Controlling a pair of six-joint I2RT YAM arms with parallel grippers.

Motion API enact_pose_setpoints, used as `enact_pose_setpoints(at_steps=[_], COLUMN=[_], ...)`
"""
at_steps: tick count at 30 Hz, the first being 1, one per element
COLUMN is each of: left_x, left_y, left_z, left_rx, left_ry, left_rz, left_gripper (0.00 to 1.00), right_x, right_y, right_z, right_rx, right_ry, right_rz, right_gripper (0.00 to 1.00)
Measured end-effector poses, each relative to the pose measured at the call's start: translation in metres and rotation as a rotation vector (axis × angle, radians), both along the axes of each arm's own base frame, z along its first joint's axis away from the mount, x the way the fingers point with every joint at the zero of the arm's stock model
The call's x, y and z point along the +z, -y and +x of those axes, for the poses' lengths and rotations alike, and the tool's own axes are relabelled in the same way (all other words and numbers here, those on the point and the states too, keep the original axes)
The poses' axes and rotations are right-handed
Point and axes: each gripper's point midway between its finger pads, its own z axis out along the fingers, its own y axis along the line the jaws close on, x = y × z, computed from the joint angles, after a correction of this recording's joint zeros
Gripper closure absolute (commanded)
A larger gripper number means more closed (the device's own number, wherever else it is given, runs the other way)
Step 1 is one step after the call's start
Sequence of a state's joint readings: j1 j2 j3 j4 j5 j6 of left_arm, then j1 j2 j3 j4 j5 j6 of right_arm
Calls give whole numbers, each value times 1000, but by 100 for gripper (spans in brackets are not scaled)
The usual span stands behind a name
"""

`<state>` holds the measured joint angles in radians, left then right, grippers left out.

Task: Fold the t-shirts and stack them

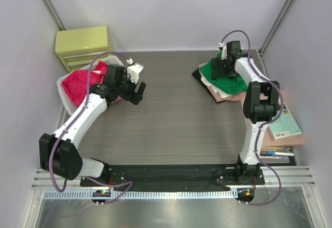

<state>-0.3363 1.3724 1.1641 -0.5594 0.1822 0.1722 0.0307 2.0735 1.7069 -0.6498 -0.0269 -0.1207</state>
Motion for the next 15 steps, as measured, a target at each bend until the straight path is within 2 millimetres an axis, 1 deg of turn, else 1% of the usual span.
enact_pose_setpoints(at_steps=[3,5,7,10,15], left_x=[3,5,6,6,4], left_y=[-2,-3,-5,-6,-6], left_z=[0,-1,-2,-3,-4], left_rx=[1,-2,0,1,1], left_ry=[11,21,28,29,22], left_rz=[5,13,18,21,23], left_gripper=[17,18,18,18,18], right_x=[3,4,6,7,9], right_y=[7,13,23,42,80], right_z=[40,61,79,89,90], right_rx=[-44,-74,-106,-151,-216], right_ry=[61,97,134,167,183], right_rz=[-16,-10,-6,0,0], right_gripper=[0,0,0,0,0])
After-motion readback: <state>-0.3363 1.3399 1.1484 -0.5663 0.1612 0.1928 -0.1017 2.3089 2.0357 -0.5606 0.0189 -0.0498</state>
